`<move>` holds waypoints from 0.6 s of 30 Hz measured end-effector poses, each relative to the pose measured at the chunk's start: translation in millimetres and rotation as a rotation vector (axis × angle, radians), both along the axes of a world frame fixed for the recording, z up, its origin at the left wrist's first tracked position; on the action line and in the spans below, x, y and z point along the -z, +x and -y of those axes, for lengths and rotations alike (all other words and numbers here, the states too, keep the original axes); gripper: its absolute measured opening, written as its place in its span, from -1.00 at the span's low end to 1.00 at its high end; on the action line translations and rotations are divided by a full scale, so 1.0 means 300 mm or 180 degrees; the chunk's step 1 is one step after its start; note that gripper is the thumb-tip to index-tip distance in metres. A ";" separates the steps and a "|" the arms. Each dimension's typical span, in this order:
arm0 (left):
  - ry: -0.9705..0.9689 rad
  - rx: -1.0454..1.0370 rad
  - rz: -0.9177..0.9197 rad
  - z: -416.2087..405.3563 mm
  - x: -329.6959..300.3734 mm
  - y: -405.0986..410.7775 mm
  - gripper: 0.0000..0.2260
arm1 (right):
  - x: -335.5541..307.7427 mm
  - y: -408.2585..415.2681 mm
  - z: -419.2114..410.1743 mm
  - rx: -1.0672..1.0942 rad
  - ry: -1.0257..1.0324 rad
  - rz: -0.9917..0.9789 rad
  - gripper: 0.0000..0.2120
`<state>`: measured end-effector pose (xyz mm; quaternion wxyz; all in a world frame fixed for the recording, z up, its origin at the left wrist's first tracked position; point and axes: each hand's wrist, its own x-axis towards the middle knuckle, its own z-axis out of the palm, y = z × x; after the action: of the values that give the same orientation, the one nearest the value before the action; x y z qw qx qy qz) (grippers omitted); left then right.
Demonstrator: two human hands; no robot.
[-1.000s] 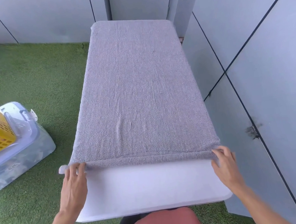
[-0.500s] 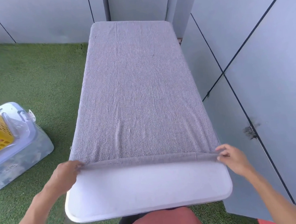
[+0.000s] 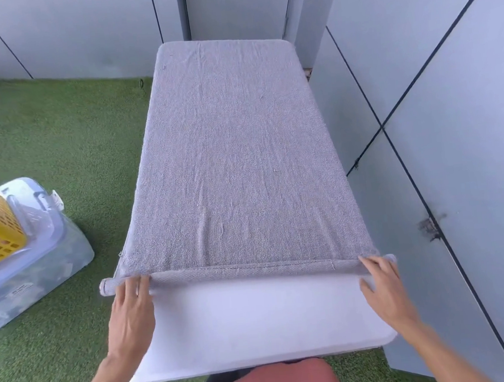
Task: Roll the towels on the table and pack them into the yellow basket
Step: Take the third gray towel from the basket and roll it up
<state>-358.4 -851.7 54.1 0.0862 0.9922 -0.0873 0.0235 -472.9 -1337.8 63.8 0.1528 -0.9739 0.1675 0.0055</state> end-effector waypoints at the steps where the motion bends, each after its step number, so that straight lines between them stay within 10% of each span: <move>1: -0.0046 -0.0033 -0.0031 -0.002 0.005 0.018 -0.55 | -0.008 0.014 0.007 0.0030 0.0075 -0.0035 -0.53; 12: -0.0231 -0.0058 -0.1374 -0.113 -0.046 0.113 -0.64 | -0.167 0.080 0.111 0.0003 0.1153 -0.1185 -0.70; 18: -0.0588 -0.0514 -0.1151 -0.095 -0.082 0.221 -0.83 | -0.108 0.136 0.057 0.0780 0.0680 -0.0058 -0.73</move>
<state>-292.0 -823.2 78.6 0.1889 0.9719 0.0119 -0.1400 -432.1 -1354.8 96.3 0.2535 -0.9243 0.2849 0.0135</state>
